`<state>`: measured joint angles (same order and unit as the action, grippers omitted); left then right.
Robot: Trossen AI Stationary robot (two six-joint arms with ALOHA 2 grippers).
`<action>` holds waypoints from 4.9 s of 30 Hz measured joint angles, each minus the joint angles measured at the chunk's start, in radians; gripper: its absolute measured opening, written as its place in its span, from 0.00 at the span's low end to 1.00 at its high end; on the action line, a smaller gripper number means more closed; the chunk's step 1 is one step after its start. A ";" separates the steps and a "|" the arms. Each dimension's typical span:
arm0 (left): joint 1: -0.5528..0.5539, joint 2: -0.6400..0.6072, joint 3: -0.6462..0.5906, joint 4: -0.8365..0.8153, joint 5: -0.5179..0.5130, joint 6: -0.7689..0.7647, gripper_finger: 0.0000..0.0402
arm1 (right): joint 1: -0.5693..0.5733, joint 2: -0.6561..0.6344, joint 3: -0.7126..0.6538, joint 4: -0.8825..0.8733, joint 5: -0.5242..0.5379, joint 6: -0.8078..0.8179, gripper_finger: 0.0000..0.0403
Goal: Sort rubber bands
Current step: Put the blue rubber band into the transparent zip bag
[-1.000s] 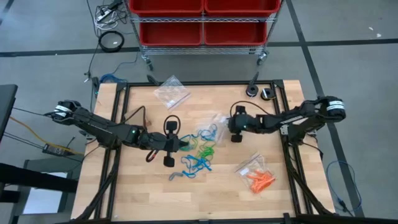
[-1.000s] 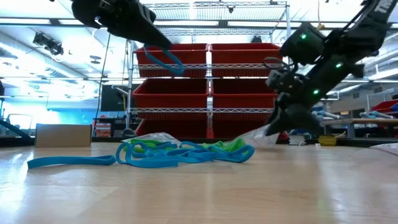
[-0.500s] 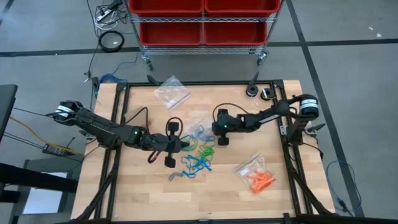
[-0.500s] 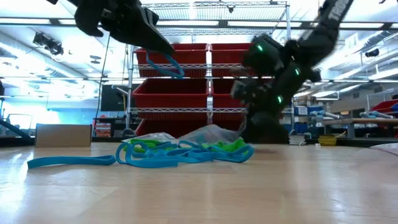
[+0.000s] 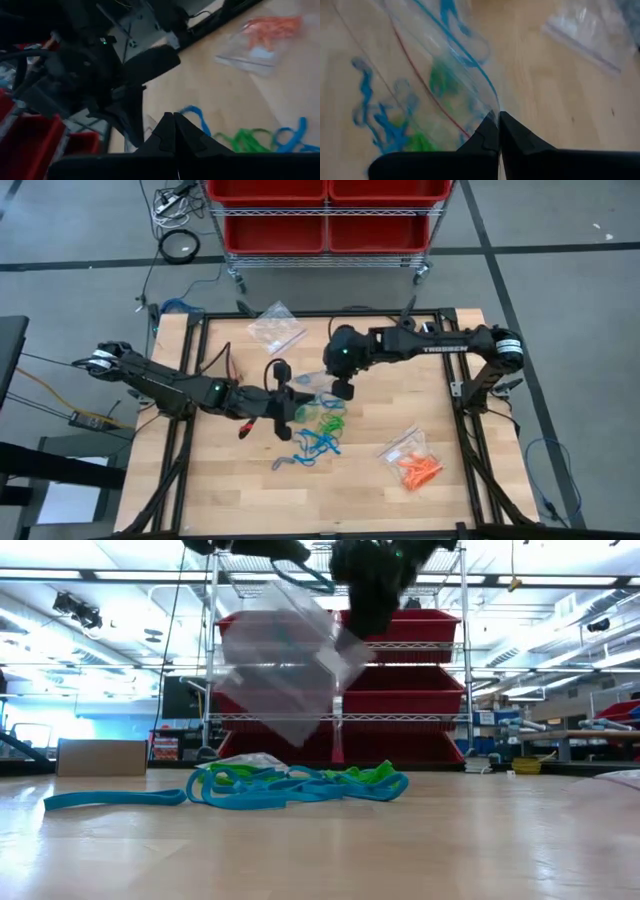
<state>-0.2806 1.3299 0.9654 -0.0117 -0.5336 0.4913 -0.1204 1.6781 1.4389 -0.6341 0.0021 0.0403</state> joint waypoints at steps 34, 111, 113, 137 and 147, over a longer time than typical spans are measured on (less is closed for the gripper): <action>0.047 0.197 0.231 -0.358 -0.237 0.292 0.00 | 0.005 0.058 0.052 -0.011 -0.056 0.117 0.00; 0.149 0.275 0.394 -0.768 0.043 0.128 0.02 | 0.010 0.056 0.052 -0.009 -0.179 0.132 0.00; 0.143 0.275 0.394 -0.771 0.044 0.131 0.02 | 0.010 0.056 0.052 -0.006 -0.187 0.127 0.00; 0.044 0.210 0.394 -0.759 0.154 0.177 0.00 | -0.014 0.049 0.052 0.039 -0.318 0.008 0.08; 0.046 0.210 0.394 -0.833 0.155 0.149 0.00 | -0.010 0.029 0.053 0.069 -0.561 -0.107 0.13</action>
<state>-0.2344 1.5394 1.3590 -0.8444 -0.3790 0.6403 -0.1308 1.7072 1.4918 -0.5654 -0.5584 -0.0663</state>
